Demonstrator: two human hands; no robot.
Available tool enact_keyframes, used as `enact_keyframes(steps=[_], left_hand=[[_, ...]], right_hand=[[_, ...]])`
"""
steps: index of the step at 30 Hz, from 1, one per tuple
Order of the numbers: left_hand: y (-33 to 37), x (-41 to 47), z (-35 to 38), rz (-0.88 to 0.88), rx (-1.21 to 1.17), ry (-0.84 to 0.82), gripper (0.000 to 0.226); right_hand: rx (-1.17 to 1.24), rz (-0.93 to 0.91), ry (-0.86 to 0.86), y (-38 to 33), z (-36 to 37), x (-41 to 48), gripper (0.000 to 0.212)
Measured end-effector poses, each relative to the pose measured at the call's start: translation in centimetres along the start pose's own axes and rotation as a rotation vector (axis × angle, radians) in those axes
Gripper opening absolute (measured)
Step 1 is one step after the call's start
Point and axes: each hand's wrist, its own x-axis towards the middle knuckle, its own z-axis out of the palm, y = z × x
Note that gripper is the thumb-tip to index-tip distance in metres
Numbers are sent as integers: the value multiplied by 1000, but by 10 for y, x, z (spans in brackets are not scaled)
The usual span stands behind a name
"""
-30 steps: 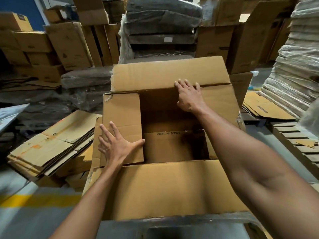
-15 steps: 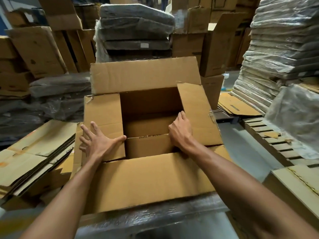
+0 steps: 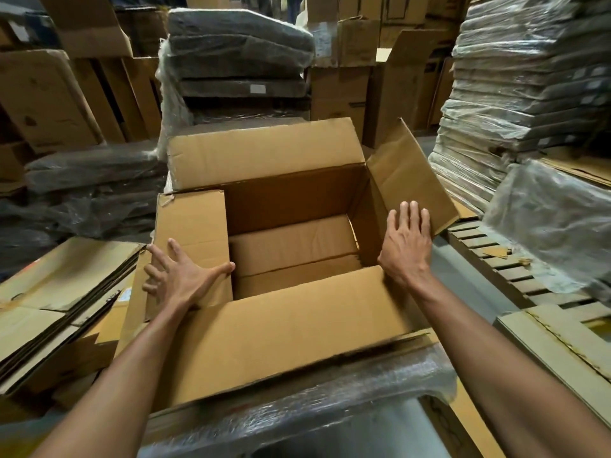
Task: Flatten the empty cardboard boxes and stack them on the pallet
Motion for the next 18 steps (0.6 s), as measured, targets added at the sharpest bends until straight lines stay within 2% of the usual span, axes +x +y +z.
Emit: enact_keyframes(steps=[4,8,13,15,18], left_hand=[[2,2,0,-15,1,-2,140],[3,4,1,-19,10,-12,140],[5,8,1,-35,27,-21,140],[7,10,-2,-56,20,-32,140],[11,12,-6,-84,-20,-50,140]], right_hand=[[199,78,-63,8,21,1,87],[458,130,-190,12,31,13,89],[598,107,-264,16,38,26,89],[596,90,-238,15,38,28,86],[550,53,-114,11,37,26,73]])
